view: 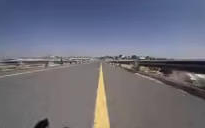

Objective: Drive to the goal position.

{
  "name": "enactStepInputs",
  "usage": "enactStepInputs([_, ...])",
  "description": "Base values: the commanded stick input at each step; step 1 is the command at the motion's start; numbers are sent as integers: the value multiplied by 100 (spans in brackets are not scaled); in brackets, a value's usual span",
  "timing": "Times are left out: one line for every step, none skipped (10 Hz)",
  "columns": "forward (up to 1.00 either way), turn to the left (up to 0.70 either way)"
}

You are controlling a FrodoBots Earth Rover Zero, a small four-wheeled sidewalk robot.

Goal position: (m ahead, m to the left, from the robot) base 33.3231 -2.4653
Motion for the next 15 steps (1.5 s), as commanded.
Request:
enactStepInputs([100,27])
enactStepInputs([100,0])
enactStepInputs([100,0])
enactStepInputs([100,0])
enactStepInputs([100,0])
enactStepInputs([100,0])
enactStepInputs([100,0])
enactStepInputs([100,0])
enactStepInputs([100,0])
enactStepInputs([100,0])
enactStepInputs([100,0])
enactStepInputs([100,0])
enactStepInputs([100,0])
enactStepInputs([100,0])
enactStepInputs([100,0])
